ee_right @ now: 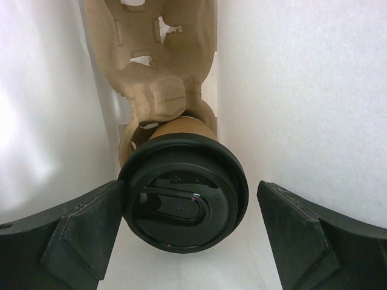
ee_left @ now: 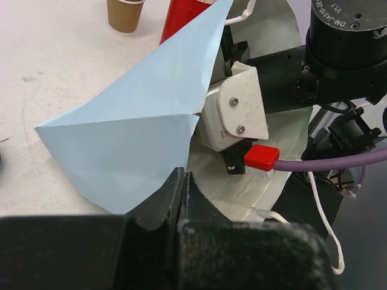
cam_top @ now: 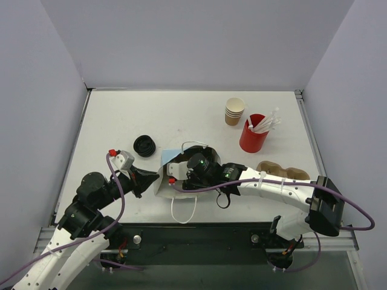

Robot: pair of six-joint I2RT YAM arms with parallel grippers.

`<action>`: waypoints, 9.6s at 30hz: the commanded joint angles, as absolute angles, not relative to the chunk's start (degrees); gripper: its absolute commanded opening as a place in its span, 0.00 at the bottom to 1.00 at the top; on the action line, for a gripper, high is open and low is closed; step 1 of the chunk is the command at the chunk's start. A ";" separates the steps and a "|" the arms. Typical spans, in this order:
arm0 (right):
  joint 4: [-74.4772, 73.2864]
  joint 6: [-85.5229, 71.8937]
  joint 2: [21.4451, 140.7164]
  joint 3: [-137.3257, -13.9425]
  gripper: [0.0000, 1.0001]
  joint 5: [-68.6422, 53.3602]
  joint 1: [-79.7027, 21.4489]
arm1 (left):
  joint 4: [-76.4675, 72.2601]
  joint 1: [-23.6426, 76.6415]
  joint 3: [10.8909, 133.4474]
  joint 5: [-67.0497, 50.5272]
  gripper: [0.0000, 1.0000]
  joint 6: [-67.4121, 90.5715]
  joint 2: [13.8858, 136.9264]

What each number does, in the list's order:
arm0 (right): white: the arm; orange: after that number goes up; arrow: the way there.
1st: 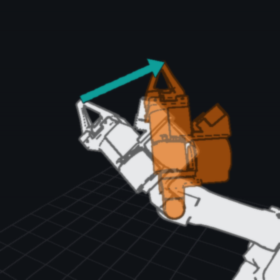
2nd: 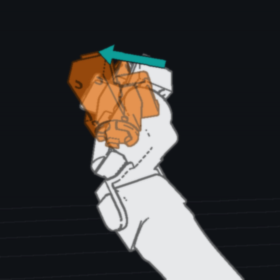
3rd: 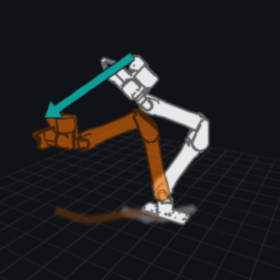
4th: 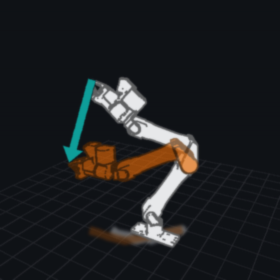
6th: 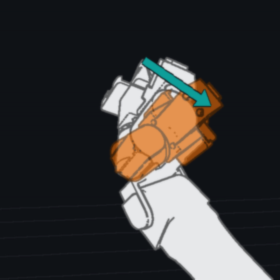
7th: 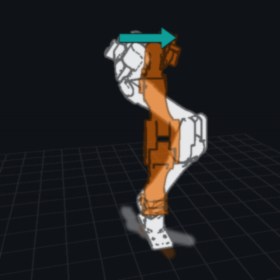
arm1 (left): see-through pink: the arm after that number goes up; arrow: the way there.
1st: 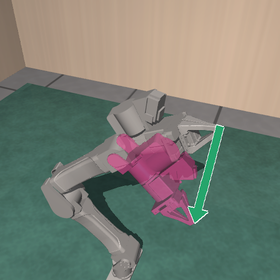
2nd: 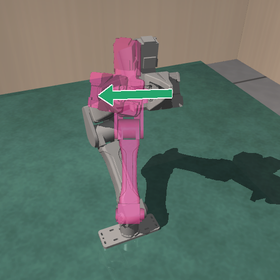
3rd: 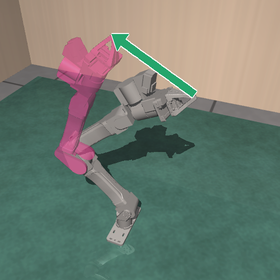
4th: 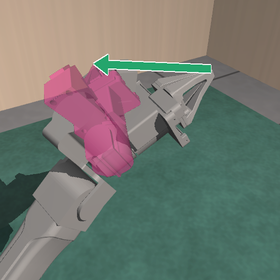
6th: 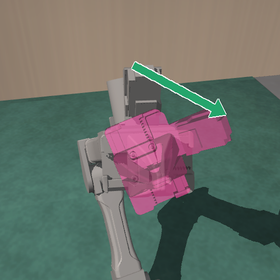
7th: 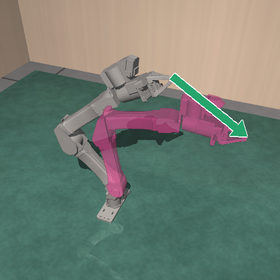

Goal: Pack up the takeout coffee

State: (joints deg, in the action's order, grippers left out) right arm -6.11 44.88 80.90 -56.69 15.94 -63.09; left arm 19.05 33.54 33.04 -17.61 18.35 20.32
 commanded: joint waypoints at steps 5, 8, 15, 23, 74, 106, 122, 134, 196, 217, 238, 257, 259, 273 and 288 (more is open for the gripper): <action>-4.57 41.92 79.98 -59.50 0.94 18.98 -62.84 | 19.25 33.31 35.68 -17.40 0.00 17.49 20.30; -4.66 41.14 80.15 -58.63 0.93 18.55 -62.75 | 19.07 33.31 35.33 -17.23 0.00 17.49 20.04; -4.66 40.26 81.38 -56.95 0.86 18.28 -62.23 | 18.46 33.31 34.54 -17.23 0.00 18.37 19.43; -4.66 39.29 83.50 -58.18 0.70 17.49 -61.52 | 17.49 33.31 33.49 -17.58 0.00 18.46 19.60; -8.09 35.15 83.23 -60.73 0.55 15.20 -67.32 | 14.59 33.31 30.85 -16.96 0.00 14.41 18.63; -8.88 42.10 76.55 -56.60 0.55 19.51 -65.48 | 12.92 33.31 28.83 -16.44 0.00 13.97 18.81; -9.67 46.49 79.19 -56.87 0.53 21.53 -65.74 | 12.48 33.31 28.65 -16.61 0.00 14.41 18.54; -4.49 48.69 82.79 -55.81 0.51 25.57 -65.48 | 13.01 33.31 28.92 -16.70 0.00 14.85 18.02; 11.25 38.50 86.93 -50.01 0.69 30.76 -62.40 | 10.02 33.31 27.69 -15.56 0.00 20.91 19.42; 4.31 36.65 83.06 -53.88 0.86 25.32 -60.38 | 15.82 33.31 33.05 -10.20 0.00 21.89 22.06; -8.00 34.54 82.09 -62.14 0.89 18.19 -59.06 | 21.27 33.31 37.35 -10.11 0.00 20.13 25.22; -18.98 32.70 79.54 -66.44 0.88 7.13 -58.54 | 24.17 33.31 42.01 -8.97 0.00 19.25 29.70; -19.86 32.52 79.63 -66.80 0.87 6.51 -58.62 | 24.87 33.31 42.63 -8.79 0.00 19.16 30.32; -23.12 31.03 79.28 -68.82 0.84 1.58 -58.62 | 29.00 33.31 47.28 -6.77 0.00 17.76 34.98; -24.08 28.74 78.40 -71.37 0.76 -2.81 -58.71 | 34.01 33.31 54.31 -4.22 0.00 18.89 41.13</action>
State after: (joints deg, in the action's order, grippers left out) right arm -22.61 29.93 81.30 -68.42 0.32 -58.89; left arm 31.53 33.54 50.17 -5.58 18.85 39.48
